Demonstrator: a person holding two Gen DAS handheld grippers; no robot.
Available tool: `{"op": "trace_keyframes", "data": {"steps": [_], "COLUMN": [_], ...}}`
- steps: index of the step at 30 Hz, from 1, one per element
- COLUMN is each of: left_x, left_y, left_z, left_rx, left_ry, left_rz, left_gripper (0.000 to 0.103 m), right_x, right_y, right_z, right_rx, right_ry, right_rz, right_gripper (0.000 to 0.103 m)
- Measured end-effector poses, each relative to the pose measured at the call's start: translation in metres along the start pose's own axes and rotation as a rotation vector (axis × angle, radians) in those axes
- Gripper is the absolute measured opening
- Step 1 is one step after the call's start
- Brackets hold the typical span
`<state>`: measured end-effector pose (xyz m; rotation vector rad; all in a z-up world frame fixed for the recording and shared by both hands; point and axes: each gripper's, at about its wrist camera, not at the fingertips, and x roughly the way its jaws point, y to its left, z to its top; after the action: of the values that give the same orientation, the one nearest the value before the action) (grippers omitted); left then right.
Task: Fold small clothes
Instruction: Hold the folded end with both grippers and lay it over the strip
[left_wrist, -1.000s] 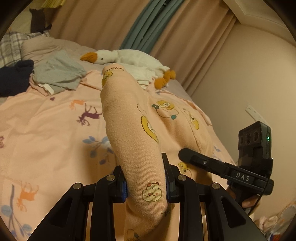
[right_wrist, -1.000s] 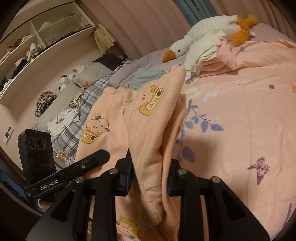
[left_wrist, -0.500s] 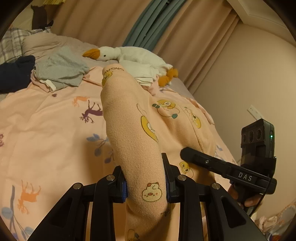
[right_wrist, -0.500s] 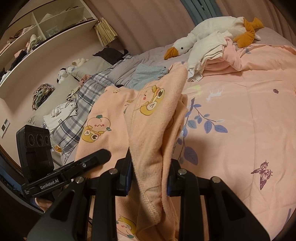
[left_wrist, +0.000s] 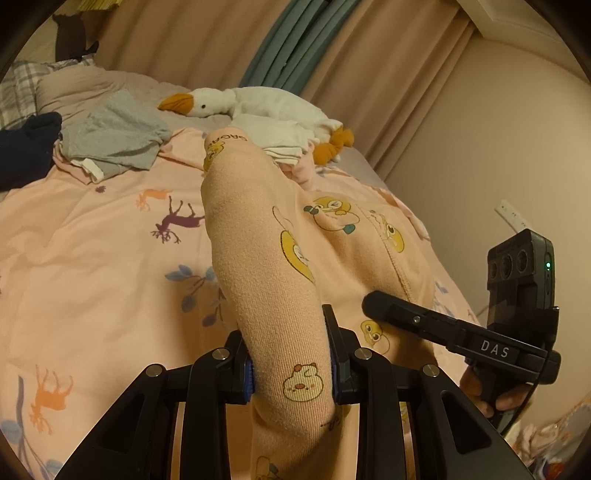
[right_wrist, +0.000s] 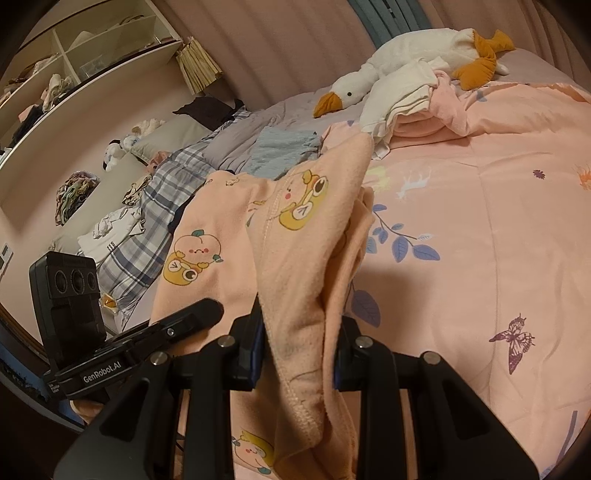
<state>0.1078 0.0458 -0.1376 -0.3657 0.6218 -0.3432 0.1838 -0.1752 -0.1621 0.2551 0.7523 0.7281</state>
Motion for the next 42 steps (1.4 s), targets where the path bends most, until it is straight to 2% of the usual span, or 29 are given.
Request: {"op": "trace_keyframes", "data": {"steps": [5, 12, 22, 31, 42], "left_x": [0.007, 0.02, 0.034, 0.049, 0.06], "left_y": [0.002, 0.013, 0.025, 0.033, 0.039], "left_z": [0.0, 0.002, -0.009, -0.014, -0.019], "left_rx": [0.002, -0.047, -0.086, -0.063, -0.068], "left_ry": [0.008, 0.053, 0.072, 0.089, 0.122], "left_rz": [0.01, -0.006, 0.012, 0.062, 0.08], "left_gripper": [0.028, 0.028, 0.028, 0.028, 0.028], "right_x": [0.007, 0.019, 0.039, 0.06, 0.072], "right_y": [-0.004, -0.009, -0.015, -0.016, -0.025], "right_z": [0.0, 0.0, -0.005, -0.011, -0.015], "right_rx": [0.016, 0.036, 0.054, 0.041, 0.045], "right_ry": [0.005, 0.027, 0.071, 0.11, 0.147], "right_rz": [-0.009, -0.036, -0.066, -0.124, -0.162], "right_gripper": [0.028, 0.028, 0.028, 0.029, 0.029]}}
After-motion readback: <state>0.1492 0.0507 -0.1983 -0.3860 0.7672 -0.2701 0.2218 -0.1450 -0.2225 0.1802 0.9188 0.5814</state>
